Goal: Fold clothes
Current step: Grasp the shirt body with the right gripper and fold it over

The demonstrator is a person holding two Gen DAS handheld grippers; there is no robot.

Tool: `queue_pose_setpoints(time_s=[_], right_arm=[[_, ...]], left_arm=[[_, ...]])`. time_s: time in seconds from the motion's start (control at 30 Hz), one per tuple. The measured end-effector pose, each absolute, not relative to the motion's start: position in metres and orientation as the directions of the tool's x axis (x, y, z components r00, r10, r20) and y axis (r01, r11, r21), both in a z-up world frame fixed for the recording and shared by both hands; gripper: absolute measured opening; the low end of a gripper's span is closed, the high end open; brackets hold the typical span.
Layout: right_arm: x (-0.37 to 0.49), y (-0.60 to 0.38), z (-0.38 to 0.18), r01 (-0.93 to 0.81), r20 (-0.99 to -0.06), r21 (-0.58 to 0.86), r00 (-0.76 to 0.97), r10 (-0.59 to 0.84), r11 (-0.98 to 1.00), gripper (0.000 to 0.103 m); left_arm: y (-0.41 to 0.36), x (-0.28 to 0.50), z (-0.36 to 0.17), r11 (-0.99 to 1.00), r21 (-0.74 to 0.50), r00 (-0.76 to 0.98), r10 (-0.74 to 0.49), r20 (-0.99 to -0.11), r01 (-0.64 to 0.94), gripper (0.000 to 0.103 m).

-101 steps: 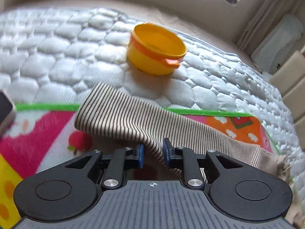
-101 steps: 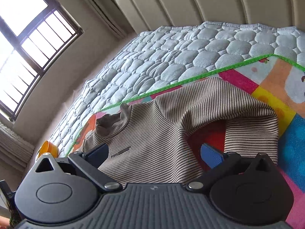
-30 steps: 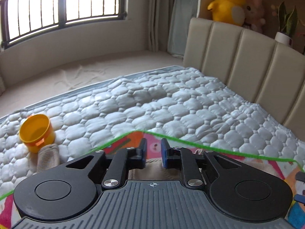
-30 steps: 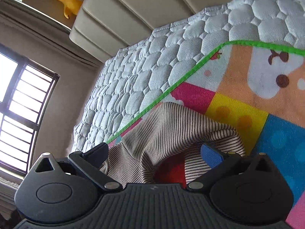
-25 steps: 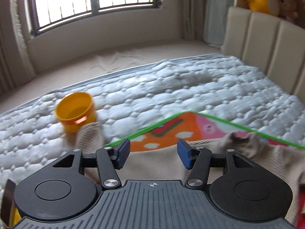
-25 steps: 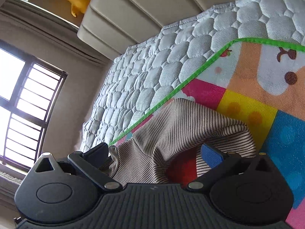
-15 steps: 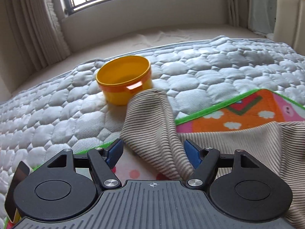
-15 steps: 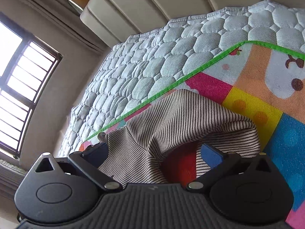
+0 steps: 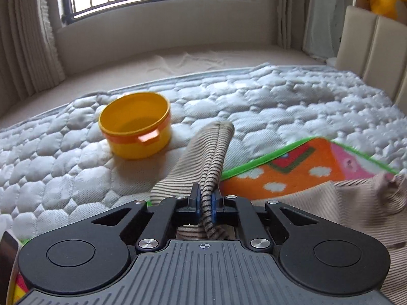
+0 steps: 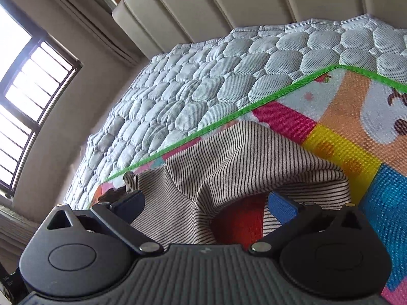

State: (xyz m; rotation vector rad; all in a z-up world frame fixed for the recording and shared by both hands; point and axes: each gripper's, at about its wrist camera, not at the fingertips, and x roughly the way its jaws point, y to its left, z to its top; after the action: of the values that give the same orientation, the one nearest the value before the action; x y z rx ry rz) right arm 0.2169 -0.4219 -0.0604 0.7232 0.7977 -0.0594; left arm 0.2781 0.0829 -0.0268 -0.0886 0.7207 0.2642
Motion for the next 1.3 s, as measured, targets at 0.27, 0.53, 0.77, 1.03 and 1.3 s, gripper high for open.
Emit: queue_pose_setpoints(time_s=[0.27,0.53,0.77,1.03,1.3], right_arm=[[0.212,-0.439,-0.058,0.333,-0.646,0.61,0.734,0.209,0.719,0.103],[0.216,-0.438,-0.067,0.328,-0.656,0.603,0.722,0.219,0.727,0.103],[0.221,-0.412,-0.069,0.261,-0.67,0.526,0.713,0.206,0.809,0.103],[0.221,-0.346,-0.075,0.108,-0.668,0.258,0.737,0.097,0.96,0.103],[0.27,-0.304,-0.059,-0.018,-0.588,0.136,0.803,0.096,0.99,0.071]], left_arm=[[-0.032,0.278,0.046,0.998,-0.056,0.831,-0.014,-0.556,-0.021,0.009],[-0.122,0.278,-0.006,0.976,-0.156,0.718,-0.217,-0.662,0.151,0.034],[-0.106,0.249,-0.031,0.973,-0.138,0.679,-0.227,-0.699,0.183,0.077],[-0.035,0.215,-0.065,0.997,-0.063,0.727,-0.068,-0.683,0.035,0.092],[-0.019,0.23,-0.068,0.978,-0.162,0.746,-0.203,-0.634,0.129,0.093]])
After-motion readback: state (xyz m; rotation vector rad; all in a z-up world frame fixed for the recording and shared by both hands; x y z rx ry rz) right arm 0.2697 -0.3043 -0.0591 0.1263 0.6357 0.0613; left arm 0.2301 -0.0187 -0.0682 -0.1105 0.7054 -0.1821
